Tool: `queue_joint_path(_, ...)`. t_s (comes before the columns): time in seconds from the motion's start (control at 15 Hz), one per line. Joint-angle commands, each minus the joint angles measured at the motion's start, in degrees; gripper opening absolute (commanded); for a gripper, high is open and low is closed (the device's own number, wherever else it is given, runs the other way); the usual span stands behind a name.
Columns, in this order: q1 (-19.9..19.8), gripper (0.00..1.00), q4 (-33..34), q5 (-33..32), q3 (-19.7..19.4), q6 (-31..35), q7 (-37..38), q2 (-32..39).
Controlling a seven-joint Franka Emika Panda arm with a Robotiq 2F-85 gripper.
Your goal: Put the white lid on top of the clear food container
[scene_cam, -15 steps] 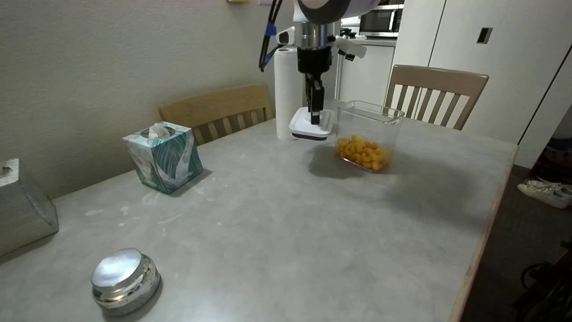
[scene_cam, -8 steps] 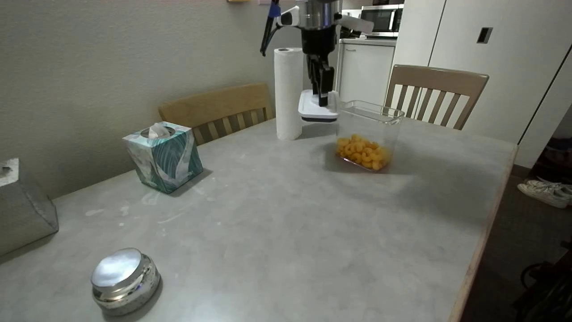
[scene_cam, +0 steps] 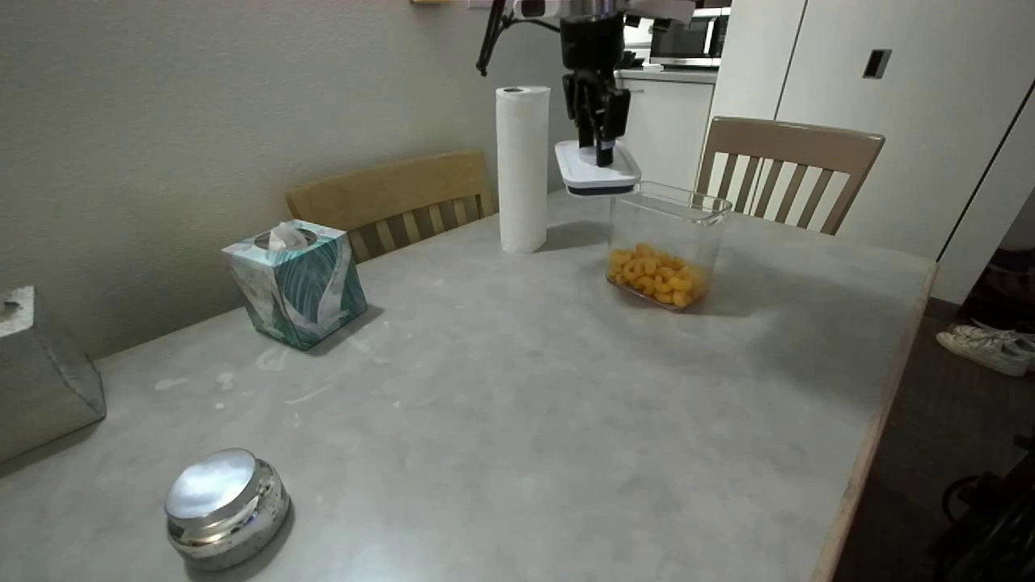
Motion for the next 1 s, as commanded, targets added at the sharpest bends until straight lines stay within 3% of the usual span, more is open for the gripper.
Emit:
queue_joint_path(0.0,-1.2,0.29,-4.7,-0.5,0.5,-0.2,-11.1,-3.8)
queue_joint_path(0.27,-1.8,0.29,-8.5,-0.8,0.0,-1.0,-23.5,-5.3)
queue_joint_path(0.33,-1.4,0.29,-9.1,-0.8,-0.6,-1.5,-23.4,-5.6)
queue_joint_path(0.4,-0.6,0.54,-5.0,0.5,-0.9,-0.6,-20.8,-2.4)
queue_joint_path(0.6,-0.7,0.54,-6.5,0.4,-1.2,-0.7,-22.3,-2.8)
queue_joint_path(0.67,-0.7,0.29,-6.6,0.4,-1.2,-0.7,-22.4,-3.0)
queue_joint_path(0.93,-1.6,0.29,-10.0,-0.7,-1.2,6.6,-24.8,-3.1)
